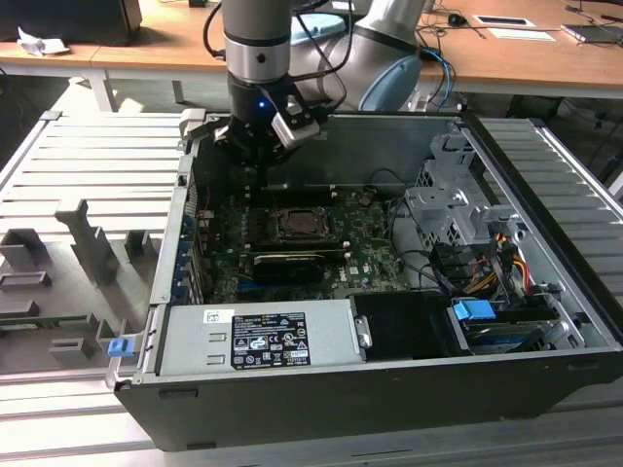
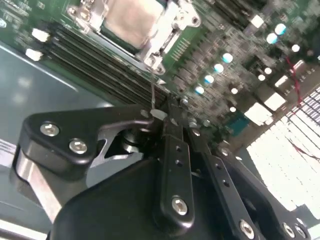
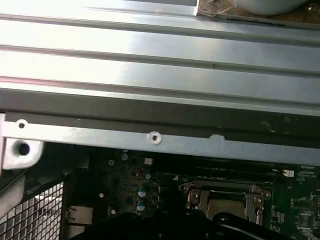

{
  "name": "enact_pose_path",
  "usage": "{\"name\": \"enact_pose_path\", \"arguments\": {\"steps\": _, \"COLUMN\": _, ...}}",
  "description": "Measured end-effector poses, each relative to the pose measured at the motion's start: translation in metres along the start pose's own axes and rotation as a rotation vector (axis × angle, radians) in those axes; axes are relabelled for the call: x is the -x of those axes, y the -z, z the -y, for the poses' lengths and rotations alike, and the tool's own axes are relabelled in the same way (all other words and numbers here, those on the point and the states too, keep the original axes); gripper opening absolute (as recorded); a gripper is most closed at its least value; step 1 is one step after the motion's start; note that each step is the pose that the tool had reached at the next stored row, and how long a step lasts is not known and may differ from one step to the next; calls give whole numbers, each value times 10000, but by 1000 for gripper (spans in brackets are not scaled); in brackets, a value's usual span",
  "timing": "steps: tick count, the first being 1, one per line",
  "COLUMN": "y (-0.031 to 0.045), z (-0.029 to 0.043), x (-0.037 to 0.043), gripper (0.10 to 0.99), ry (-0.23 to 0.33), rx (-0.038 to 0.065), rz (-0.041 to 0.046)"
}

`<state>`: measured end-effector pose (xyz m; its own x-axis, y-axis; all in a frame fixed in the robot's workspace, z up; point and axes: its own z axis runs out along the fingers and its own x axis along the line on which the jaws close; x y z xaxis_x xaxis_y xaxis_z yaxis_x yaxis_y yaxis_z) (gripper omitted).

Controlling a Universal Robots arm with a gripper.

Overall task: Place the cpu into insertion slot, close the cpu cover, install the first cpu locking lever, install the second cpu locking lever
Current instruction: 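Install the first cpu locking lever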

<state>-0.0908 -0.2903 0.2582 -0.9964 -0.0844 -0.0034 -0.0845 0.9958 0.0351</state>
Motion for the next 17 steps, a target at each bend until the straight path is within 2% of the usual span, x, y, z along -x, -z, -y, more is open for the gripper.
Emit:
{"name": "enact_pose_path", "arguments": {"steps": 1, "y": -12, "z": 7, "x": 76, "gripper": 106, "ry": 2, "rx": 1, "rz": 1}}
{"name": "enact_pose_path", "arguments": {"steps": 8, "y": -102, "z": 39, "x": 412, "gripper": 106, "ry": -6, "rx": 7, "rz": 2}}
{"name": "enact_pose_path", "arguments": {"steps": 9, "y": -115, "z": 42, "x": 441, "gripper": 106, "ry": -25, "rx": 223, "rz": 19}}
{"name": "enact_pose_path", "arguments": {"steps": 10, "y": -132, "z": 42, "x": 443, "gripper": 106, "ry": -25, "rx": 315, "rz": 30}}
{"name": "enact_pose_path", "arguments": {"steps": 15, "y": -264, "z": 32, "x": 473, "gripper": 106, "ry": -26, "rx": 326, "rz": 30}}
{"name": "enact_pose_path", "arguments": {"steps": 17, "y": -290, "z": 26, "x": 485, "gripper": 106, "ry": -24, "rx": 330, "rz": 29}}
